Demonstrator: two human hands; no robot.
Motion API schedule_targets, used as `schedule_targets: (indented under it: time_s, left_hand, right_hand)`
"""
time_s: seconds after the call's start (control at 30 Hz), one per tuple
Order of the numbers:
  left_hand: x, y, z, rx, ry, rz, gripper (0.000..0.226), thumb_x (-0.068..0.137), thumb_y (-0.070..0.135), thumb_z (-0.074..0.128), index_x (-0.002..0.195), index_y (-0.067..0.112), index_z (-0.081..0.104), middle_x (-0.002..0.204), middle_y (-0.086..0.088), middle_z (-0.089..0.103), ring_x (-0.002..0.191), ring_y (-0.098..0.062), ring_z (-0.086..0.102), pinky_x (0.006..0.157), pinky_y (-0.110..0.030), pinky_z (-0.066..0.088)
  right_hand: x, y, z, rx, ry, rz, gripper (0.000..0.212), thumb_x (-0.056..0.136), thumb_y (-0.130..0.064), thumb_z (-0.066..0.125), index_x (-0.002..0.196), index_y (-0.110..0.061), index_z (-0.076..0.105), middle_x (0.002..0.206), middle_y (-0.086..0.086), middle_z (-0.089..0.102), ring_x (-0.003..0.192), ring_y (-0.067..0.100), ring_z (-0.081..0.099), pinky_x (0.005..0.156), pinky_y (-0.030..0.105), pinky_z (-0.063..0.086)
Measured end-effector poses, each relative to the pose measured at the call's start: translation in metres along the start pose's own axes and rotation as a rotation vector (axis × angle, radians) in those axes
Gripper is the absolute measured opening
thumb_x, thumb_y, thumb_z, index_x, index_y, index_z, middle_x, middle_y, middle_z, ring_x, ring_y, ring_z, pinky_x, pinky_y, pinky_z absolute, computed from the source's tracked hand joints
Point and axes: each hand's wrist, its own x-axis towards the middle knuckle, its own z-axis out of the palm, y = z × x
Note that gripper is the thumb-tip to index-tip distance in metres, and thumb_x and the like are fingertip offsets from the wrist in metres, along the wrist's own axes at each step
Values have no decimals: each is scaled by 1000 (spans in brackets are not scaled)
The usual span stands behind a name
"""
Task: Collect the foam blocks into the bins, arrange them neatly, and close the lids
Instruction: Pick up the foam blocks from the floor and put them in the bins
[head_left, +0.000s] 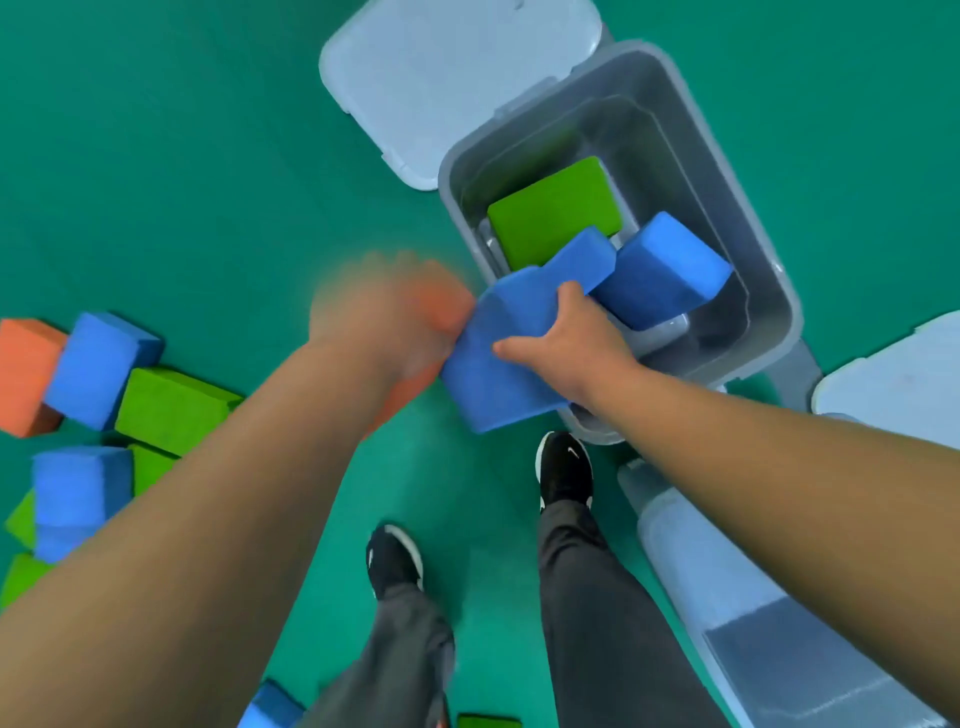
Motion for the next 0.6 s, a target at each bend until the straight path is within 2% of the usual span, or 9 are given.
schedule_targets:
  time_s: [0.1,0.17,0.27,0.37,0.5,0.6]
  left_hand:
    - [19,26,-34,31,198,115,58,76,61,68,114,20,52,112,-13,58,105,-39,58,79,-45,42]
    - [27,44,-45,38,274,126,55,75,52,70,116,20,52,112,-11,57,105,-38,57,75,-43,34]
    - [30,76,-56,11,365,106,66,72,44,73,128,18,49,121,-12,56,110,-40,55,76,-42,29]
    - [31,93,-62,49,475,165,75,74,42,73,138,17,44,125,-11,55,109,-39,54,76,-42,29]
    - [45,106,-58,-21,460,225,81,79,52,72,144,15,41,129,-8,52,109,-36,52,75,-44,34]
    - [60,114,-51,-102,438,278,84,80,54,74,145,14,39,132,-7,49,111,-35,50,73,-46,40]
  right_hand:
    - [19,4,-41,168,139,17,70,69,-59,86,114,-18,51,106,-3,64,97,20,62,81,38,49]
    - [31,11,-66,240,202,61,73,67,-63,85,116,-16,56,109,-3,66,99,19,64,84,36,49]
    - [38,31,-96,415,335,173,84,56,-73,78,118,-19,59,110,-5,69,100,17,68,91,40,55]
    - [33,51,-108,661,427,292,79,56,-72,78,120,-29,66,109,-11,74,97,13,72,94,41,58]
    - [14,68,-107,839,510,393,76,64,-72,74,128,-31,66,113,-13,72,101,13,71,93,37,57]
    - [10,74,-100,1022,546,451,79,61,-72,76,128,-31,64,111,-14,73,98,12,72,93,39,58]
